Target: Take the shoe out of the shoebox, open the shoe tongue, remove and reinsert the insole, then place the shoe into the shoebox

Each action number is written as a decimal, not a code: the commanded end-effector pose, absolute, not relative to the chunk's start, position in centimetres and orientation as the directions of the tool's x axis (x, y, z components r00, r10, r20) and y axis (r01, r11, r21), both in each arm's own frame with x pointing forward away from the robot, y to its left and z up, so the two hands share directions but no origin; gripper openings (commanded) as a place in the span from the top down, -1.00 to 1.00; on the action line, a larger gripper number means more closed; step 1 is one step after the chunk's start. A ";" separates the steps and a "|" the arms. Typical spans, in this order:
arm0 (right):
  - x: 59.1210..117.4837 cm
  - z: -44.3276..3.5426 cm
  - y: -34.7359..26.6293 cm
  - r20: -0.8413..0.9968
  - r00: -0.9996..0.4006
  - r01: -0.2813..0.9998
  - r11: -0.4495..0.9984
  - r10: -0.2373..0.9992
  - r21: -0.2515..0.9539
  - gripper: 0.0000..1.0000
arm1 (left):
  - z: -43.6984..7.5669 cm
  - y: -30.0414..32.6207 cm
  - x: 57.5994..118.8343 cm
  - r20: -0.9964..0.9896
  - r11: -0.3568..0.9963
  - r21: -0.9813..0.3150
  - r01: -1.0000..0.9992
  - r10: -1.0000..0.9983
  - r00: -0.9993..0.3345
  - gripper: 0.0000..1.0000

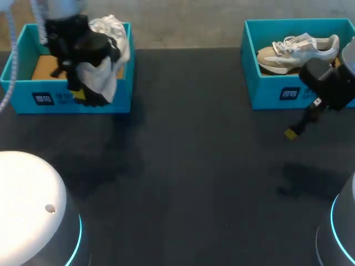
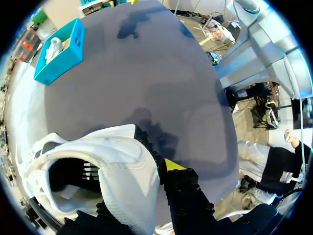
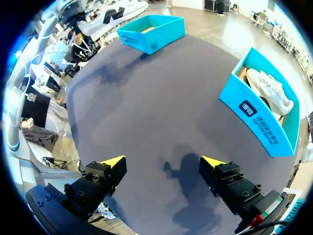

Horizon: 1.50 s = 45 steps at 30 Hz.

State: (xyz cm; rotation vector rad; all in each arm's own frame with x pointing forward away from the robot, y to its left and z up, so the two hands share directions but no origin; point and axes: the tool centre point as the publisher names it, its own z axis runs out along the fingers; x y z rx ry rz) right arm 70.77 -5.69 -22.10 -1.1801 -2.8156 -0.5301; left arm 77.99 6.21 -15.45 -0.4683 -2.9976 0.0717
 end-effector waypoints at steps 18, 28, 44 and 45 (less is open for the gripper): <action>70.9 -22.2 -5.6 0.169 -0.707 0.701 0.651 0.686 0.290 -1.00 | -16.4 19.2 84.6 0.101 0.948 -0.017 0.317 0.317 -0.943 1.00; 70.9 -22.2 -5.6 0.169 -0.707 0.701 0.651 0.686 0.290 -1.00 | -16.9 24.0 89.2 0.083 0.970 -0.017 0.242 0.242 -0.967 1.00; 70.9 -22.2 -5.6 0.169 -0.707 0.701 0.651 0.686 0.290 -1.00 | -18.0 29.3 95.9 0.109 0.991 0.002 0.130 0.129 -0.986 1.00; 70.9 -22.2 -5.6 0.169 -0.707 0.701 0.651 0.686 0.290 -1.00 | -18.0 29.3 95.9 0.109 0.991 0.002 0.130 0.129 -0.986 1.00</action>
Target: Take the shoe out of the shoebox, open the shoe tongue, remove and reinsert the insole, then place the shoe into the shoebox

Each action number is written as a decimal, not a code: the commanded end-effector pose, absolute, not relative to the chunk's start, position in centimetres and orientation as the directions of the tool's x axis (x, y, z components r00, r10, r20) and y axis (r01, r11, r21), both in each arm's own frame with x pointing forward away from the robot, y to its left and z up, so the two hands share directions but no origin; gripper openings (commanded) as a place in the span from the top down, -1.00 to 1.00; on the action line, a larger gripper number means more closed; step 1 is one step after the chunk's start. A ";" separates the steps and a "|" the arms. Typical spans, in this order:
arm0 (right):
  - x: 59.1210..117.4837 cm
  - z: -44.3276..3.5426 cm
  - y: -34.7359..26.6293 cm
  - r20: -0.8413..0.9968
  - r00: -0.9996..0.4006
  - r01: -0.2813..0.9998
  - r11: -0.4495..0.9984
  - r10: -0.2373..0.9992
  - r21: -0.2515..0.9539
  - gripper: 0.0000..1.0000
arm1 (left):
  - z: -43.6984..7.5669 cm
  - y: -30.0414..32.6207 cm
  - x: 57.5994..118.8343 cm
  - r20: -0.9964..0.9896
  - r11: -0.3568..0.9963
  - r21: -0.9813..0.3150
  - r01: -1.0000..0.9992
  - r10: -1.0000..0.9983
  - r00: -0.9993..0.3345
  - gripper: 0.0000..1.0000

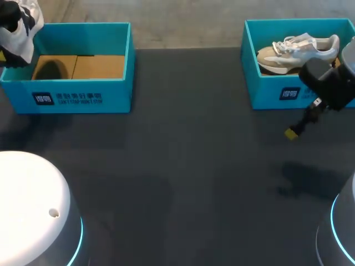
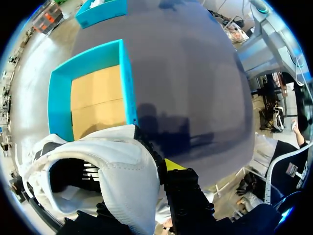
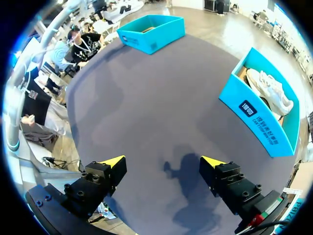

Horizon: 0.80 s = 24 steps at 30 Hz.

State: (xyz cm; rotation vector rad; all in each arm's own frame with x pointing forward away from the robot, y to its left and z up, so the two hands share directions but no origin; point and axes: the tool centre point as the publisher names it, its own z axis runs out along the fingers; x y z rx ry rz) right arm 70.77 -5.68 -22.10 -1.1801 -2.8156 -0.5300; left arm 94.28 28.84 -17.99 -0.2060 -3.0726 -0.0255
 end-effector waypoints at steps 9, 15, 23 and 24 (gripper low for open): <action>70.9 -22.2 -5.6 0.169 -0.707 0.701 0.651 0.686 0.290 -1.00 | -18.0 29.3 95.9 0.109 0.991 0.002 0.130 0.129 -0.986 1.00; 70.9 -22.2 -5.6 0.169 -0.707 0.701 0.651 0.686 0.290 -1.00 | -18.0 29.3 95.9 0.109 0.991 0.002 0.130 0.129 -0.986 1.00; 70.9 -22.2 -5.6 0.169 -0.707 0.701 0.651 0.686 0.290 -1.00 | -17.5 29.3 96.0 0.168 0.786 0.074 0.614 0.598 -0.784 1.00; 70.9 -22.2 -5.6 0.169 -0.707 0.701 0.651 0.686 0.290 -1.00 | -17.5 29.6 96.2 0.165 0.757 0.086 0.648 0.631 -0.758 1.00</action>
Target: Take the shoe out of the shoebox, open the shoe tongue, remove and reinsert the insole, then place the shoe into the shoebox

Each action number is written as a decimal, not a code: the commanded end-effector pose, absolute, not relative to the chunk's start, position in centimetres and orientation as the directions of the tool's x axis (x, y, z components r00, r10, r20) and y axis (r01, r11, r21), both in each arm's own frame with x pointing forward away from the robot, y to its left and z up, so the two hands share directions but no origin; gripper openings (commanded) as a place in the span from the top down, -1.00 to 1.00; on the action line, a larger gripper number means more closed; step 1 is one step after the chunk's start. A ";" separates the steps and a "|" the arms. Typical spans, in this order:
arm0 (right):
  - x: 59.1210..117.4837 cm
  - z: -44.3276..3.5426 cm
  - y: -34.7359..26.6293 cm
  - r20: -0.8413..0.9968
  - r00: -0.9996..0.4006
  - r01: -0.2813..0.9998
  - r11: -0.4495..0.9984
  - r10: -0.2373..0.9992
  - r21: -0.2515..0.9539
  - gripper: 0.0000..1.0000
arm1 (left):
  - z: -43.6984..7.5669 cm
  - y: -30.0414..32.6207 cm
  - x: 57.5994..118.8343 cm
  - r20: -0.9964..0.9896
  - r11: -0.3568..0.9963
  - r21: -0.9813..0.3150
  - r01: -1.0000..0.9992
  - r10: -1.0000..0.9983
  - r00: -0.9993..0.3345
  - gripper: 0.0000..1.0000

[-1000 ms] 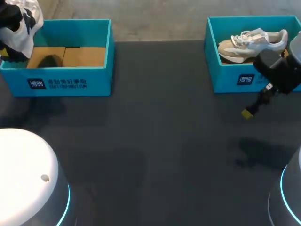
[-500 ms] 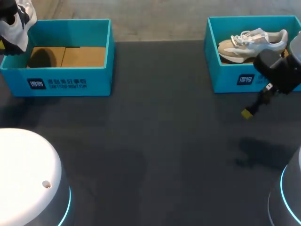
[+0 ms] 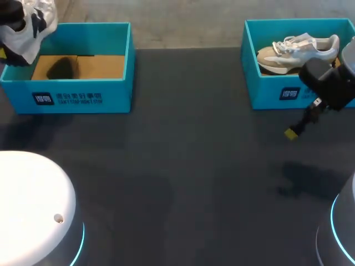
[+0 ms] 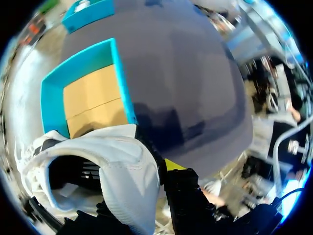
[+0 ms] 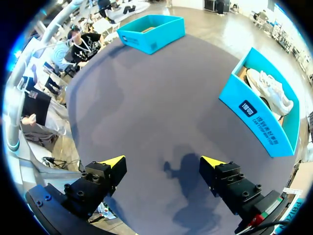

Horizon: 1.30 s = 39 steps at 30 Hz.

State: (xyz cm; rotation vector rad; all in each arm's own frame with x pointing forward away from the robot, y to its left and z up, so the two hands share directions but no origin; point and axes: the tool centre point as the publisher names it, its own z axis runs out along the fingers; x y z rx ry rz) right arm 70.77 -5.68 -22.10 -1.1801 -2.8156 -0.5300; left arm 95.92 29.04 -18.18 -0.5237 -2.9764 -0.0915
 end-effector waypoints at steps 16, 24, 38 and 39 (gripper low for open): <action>70.9 -22.2 -5.6 0.169 -0.707 0.701 0.651 0.686 0.290 -1.00 | -16.7 32.5 98.4 0.091 0.082 0.020 0.996 0.992 -0.083 1.00; 70.9 -22.2 -5.6 0.169 -0.707 0.701 0.651 0.686 0.290 -1.00 | -16.9 32.6 99.8 0.134 -0.038 0.074 0.997 0.991 0.028 1.00; 70.9 -22.2 -5.6 0.169 -0.707 0.701 0.651 0.686 0.290 -1.00 | -16.9 32.6 99.8 0.134 -0.038 0.074 0.997 0.991 0.028 1.00; 70.9 -22.2 -5.6 0.169 -0.707 0.701 0.651 0.686 0.290 -1.00 | -16.9 32.6 99.8 0.134 -0.038 0.074 0.997 0.991 0.028 1.00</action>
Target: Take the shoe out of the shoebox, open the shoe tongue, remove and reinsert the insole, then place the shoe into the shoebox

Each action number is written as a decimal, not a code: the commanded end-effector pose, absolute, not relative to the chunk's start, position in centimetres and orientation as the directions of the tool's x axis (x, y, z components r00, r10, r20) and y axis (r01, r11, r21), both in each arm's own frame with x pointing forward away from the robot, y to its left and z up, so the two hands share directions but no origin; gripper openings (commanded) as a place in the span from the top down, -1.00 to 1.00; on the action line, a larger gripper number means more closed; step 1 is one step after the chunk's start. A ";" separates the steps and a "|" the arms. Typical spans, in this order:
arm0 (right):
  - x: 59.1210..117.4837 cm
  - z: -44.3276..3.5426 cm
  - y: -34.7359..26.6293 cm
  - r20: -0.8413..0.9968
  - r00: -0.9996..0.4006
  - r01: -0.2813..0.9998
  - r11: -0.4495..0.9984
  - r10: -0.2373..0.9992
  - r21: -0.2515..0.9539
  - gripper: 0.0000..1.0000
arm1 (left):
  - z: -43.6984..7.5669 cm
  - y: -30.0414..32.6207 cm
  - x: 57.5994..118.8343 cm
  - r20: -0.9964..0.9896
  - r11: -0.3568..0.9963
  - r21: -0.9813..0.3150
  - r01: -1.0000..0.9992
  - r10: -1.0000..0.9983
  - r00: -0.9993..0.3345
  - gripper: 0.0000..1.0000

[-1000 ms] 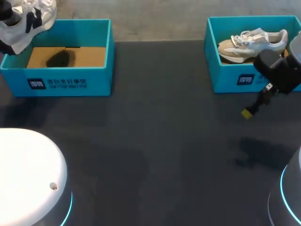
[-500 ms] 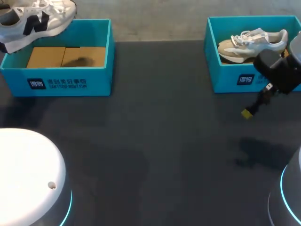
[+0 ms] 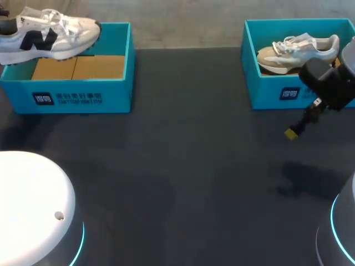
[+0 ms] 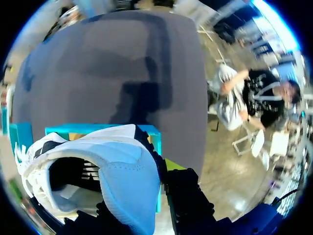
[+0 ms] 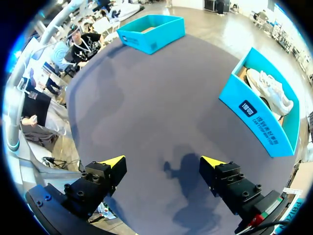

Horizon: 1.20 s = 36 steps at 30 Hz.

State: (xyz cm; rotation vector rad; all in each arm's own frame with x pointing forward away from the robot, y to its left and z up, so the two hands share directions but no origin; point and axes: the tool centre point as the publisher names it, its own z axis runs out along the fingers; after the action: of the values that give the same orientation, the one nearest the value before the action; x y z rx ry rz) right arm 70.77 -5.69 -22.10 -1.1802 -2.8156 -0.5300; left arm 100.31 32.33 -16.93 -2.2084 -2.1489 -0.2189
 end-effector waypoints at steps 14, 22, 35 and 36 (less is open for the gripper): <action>70.9 -22.2 -5.6 0.169 -0.707 0.701 0.651 0.686 0.290 -1.00 | -17.8 32.4 101.6 0.170 -0.068 0.052 0.996 0.984 0.058 1.00; 70.9 -22.2 -5.6 0.169 -0.707 0.701 0.651 0.686 0.290 -1.00 | -19.6 32.9 104.6 0.159 -0.096 0.007 0.995 0.983 0.094 1.00; 70.9 -22.2 -5.6 0.169 -0.707 0.701 0.651 0.686 0.290 -1.00 | -22.5 33.7 107.9 0.174 -0.100 0.023 0.995 0.980 0.094 1.00; 70.9 -22.2 -5.6 0.169 -0.707 0.701 0.651 0.686 0.290 -1.00 | -22.7 33.6 108.0 0.169 -0.103 0.030 0.994 0.981 0.096 1.00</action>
State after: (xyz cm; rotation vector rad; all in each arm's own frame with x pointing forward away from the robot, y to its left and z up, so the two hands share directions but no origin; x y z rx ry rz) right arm 70.77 -5.69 -22.10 -1.1802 -2.8156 -0.5300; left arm 107.12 33.54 -21.99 -2.2534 -2.0418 -0.2348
